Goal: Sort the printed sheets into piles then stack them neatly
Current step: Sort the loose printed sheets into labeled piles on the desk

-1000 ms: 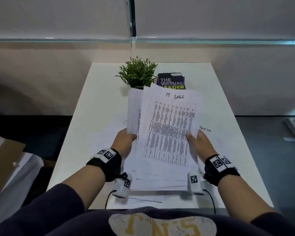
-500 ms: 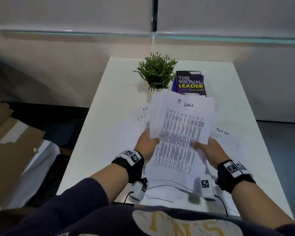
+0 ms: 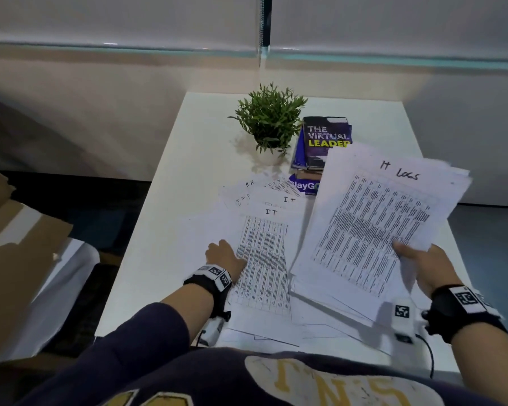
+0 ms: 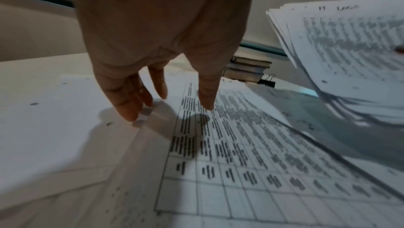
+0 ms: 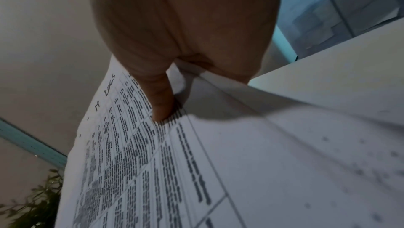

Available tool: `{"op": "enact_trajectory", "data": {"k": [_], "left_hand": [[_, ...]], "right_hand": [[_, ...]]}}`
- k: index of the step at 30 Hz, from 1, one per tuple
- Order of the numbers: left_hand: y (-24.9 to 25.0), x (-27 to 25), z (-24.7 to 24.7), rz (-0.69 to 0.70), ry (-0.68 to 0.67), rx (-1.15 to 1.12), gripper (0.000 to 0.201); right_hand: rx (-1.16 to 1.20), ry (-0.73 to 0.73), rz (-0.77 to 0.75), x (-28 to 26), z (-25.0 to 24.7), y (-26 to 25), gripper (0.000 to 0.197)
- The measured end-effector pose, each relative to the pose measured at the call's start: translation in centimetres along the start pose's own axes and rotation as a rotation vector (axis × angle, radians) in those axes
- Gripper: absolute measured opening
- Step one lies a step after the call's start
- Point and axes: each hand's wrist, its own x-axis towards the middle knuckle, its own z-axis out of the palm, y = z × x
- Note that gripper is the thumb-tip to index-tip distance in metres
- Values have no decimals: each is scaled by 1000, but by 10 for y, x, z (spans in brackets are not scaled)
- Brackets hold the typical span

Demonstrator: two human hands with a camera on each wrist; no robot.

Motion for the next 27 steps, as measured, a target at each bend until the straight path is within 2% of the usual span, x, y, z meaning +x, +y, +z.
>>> {"op": "enact_trajectory", "data": {"k": [2,4,6,8,10,12,15,16,19,21,23,25,27], "left_hand": [[1,3,7,-28,31,10,82],[3,7,11,-39,48,-69,86],[7,8,11,1,55,-116,76],[10,6,10,104,112,-93,55],[14,0,5,201,174,21,33],[20,-8,1,308,199,120,20],[32,-26,-4,447,162,102,11],[35,-32,-4,497,151,87,8],[38,-43,-2,622,151,8,4],[40,-41,0,582,158,-130,7],[39,-26,-1,416,159,-272,7],[34,-7,-2,303,146,-245,12],[27,11,0,257,74,-102,26]], "right_hand": [[-27,-2,-3,10,-7,16,124],[-40,-18,9,13,-6,23,109],[-53,-45,-13,-3,7,7,89],[14,-79,-26,-14,14,-3,82],[73,-45,9,-16,17,-7,91],[52,-38,16,-12,19,-4,106],[-11,-60,38,-14,23,-3,152],[-19,-59,46,-16,24,-4,160],[-19,-59,47,-17,27,-5,151],[20,-59,42,-15,27,-4,142],[43,-42,51,-13,29,-2,124],[50,-23,45,-11,29,0,109],[45,-26,31,-13,32,-2,98]]}}
